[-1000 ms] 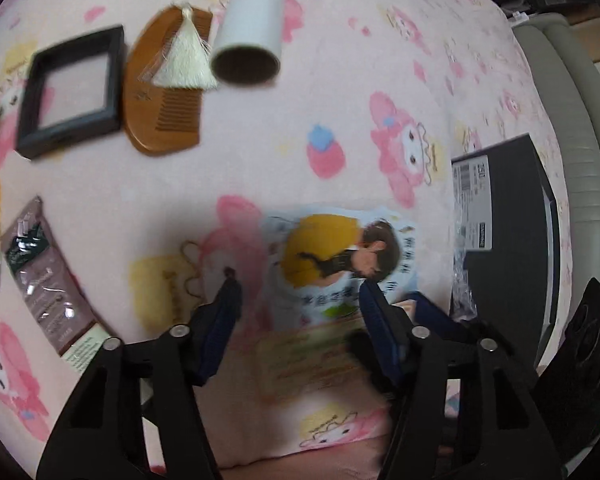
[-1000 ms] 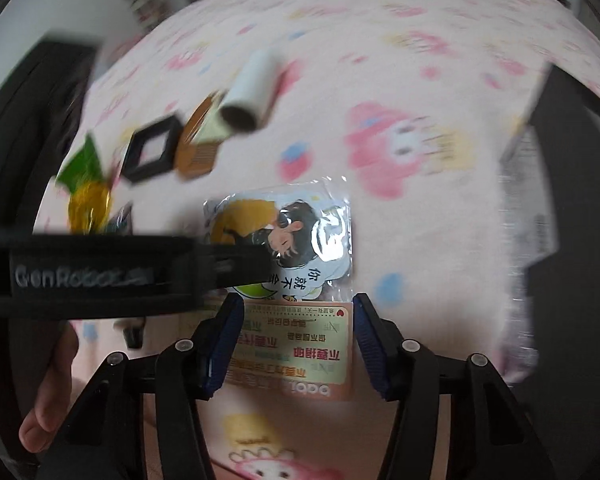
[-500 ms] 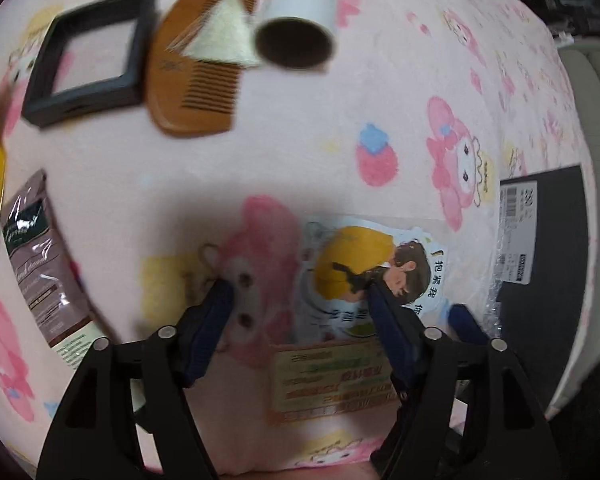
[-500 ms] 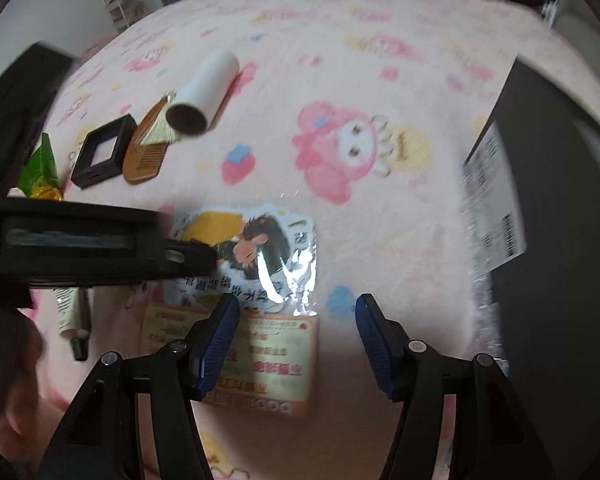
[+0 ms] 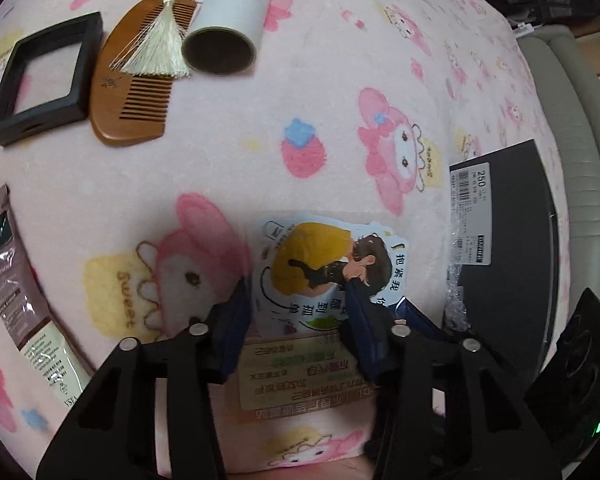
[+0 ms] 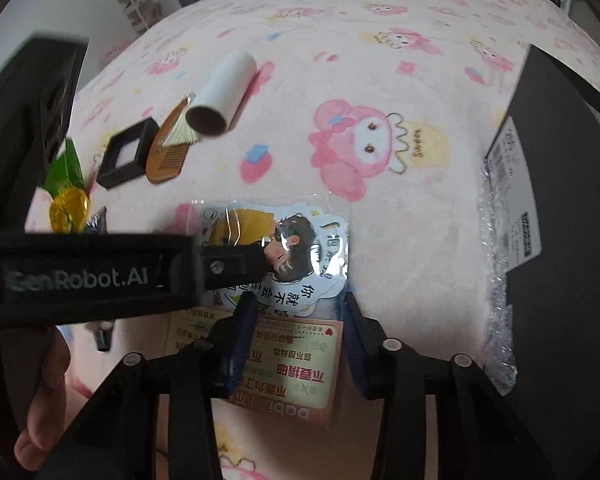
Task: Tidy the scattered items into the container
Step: 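Lift the sticker card with the left gripper and carry it to the box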
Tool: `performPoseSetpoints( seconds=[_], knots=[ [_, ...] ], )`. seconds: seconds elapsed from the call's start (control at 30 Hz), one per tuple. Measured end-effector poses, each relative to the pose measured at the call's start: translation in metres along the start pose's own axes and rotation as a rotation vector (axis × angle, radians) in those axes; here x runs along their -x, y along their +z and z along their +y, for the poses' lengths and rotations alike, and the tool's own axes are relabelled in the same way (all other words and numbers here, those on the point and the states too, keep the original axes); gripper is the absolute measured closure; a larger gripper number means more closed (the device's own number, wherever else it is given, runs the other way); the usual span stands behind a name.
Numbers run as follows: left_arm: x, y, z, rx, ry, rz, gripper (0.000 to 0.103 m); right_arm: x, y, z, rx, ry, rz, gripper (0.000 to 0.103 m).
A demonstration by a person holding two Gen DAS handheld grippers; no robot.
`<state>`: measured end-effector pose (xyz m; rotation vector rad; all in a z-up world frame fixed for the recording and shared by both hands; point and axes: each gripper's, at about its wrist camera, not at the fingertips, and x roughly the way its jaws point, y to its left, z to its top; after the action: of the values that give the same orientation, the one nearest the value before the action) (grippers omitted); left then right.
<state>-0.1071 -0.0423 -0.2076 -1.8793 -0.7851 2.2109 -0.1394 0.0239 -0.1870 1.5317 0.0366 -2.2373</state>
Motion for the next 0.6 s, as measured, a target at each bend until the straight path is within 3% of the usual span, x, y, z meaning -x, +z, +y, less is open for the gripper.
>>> performPoseSetpoints(
  seconds=[0.2, 0.3, 0.47, 0.6],
  knots=[
    [0.029, -0.001, -0.019, -0.043, -0.134, -0.081, 0.062, 0.025, 0.003, 0.000, -0.008, 0.021, -0.036, 0.068],
    [0.059, 0.025, 0.001, -0.042, -0.189, -0.120, 0.062, 0.040, 0.011, 0.003, -0.003, 0.038, -0.069, 0.068],
    [0.114, 0.049, -0.007, -0.099, -0.214, -0.173, 0.062, 0.081, 0.024, -0.012, 0.005, 0.023, -0.147, 0.068],
    [0.123, 0.074, -0.047, -0.185, -0.203, -0.201, 0.061, 0.117, 0.033, -0.028, 0.012, 0.001, -0.214, 0.068]
  ],
)
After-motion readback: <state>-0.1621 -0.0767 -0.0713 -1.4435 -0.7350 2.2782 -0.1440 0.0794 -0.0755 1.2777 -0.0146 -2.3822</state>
